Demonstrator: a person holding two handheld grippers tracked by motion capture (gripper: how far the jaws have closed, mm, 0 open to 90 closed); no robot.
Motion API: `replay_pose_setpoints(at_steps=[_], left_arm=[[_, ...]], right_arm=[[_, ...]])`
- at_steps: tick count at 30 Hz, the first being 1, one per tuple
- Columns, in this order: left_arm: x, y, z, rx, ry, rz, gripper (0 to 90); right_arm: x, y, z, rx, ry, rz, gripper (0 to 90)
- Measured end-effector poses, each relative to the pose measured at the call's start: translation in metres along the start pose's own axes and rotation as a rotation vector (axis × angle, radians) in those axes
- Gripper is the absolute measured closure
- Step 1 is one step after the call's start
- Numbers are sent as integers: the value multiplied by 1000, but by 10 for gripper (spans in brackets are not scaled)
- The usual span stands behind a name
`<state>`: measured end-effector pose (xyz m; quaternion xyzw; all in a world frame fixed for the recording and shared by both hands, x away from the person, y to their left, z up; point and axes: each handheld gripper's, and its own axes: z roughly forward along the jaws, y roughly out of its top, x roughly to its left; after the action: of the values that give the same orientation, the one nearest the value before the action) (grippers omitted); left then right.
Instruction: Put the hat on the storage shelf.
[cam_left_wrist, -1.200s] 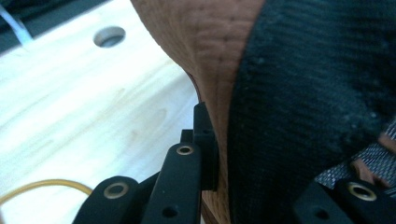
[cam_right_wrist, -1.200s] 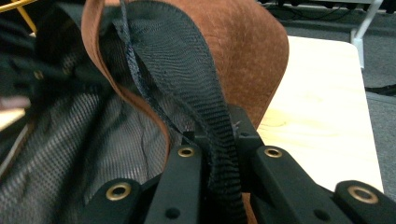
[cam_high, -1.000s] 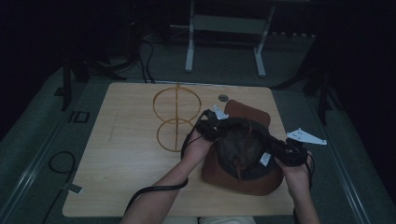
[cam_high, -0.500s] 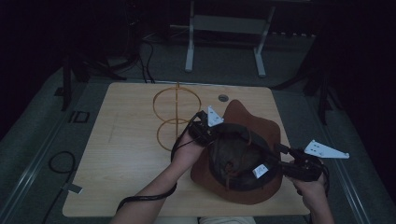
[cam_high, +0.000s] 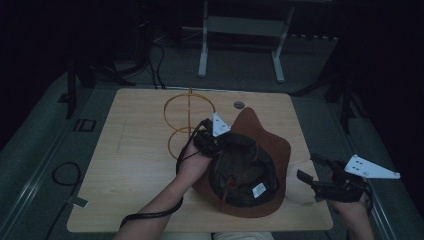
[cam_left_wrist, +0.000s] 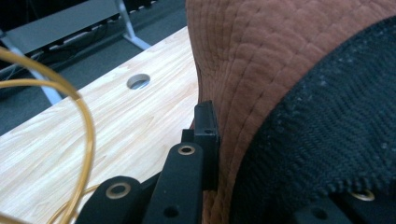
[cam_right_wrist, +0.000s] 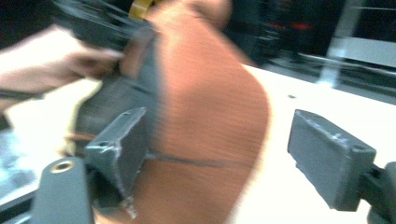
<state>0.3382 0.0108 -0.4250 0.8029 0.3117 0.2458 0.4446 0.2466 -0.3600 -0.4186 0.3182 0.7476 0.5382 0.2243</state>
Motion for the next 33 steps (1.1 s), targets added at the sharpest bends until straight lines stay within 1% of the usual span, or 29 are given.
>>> replay_pose_setpoints(at_steps=[2,3,4,5,6,7,8,10,11,12,13,14,15,16,17,18,19,20,21,23,24,26,27,28,29,33], left_arm=[[2,-1,-3,-5,0,1,864],[3,-1,-5,-12,-6,-6,863],[4,-1,-7,-20,-13,-5,864],[4,-2,-8,-25,-22,-7,863],[6,-2,-10,-36,-42,-7,863],[6,-2,-12,-42,-56,-9,863],[6,-2,-13,-42,-56,-8,863],[8,-2,-17,-61,-90,-11,863],[8,-2,-19,-71,-105,-3,862],[9,-3,-21,-78,-120,8,862],[10,-4,-22,-82,-128,10,863],[11,-6,-22,-87,-144,8,862],[12,-8,-22,-103,-162,10,862],[14,-9,-23,-104,-170,7,862],[15,-10,-24,-110,-192,1,862],[16,-11,-25,-131,-224,4,861],[16,-12,-26,-142,-235,15,862],[15,-12,-28,-162,-265,27,861],[14,-13,-29,-195,-302,46,861],[11,-11,-32,-221,-349,76,860],[9,-11,-33,-245,-375,94,860],[5,-9,-33,-258,-391,116,859],[4,-9,-33,-274,-402,122,860],[2,-8,-32,-284,-397,123,860],[0,-7,-31,-282,-396,121,859],[-9,-4,-24,-293,-398,124,860]], right_arm=[[-10,-5,-1,46,-67,-27,297],[-15,-8,0,72,-83,-36,305],[-20,-11,3,96,-92,-39,349],[-24,-14,5,115,-92,-36,385],[-28,-16,8,129,-87,-30,398],[-32,-18,11,137,-94,-25,424],[-35,-20,14,149,-96,-22,451],[-40,-23,20,154,-90,-6,451],[-42,-23,22,153,-82,2,452],[-43,-23,24,149,-72,9,452],[-43,-23,26,144,-63,14,459],[-43,-22,27,138,-38,22,460],[-41,-20,29,129,-20,24,459],[-38,-18,30,124,-14,15,459],[-35,-16,32,126,-8,7,458],[-33,-14,34,119,-2,1,454],[-32,-12,36,112,9,-1,454],[-30,-10,38,106,20,-6,453],[-29,-8,41,105,21,-11,452],[-26,-6,46,101,41,-14,451],[-24,-5,49,93,59,-14,451],[-17,-3,54,83,101,-21,450],[-13,-1,56,78,123,-25,450],[-8,0,58,70,157,-27,450],[-3,1,60,62,188,-33,449],[18,7,72,55,281,-61,423]])
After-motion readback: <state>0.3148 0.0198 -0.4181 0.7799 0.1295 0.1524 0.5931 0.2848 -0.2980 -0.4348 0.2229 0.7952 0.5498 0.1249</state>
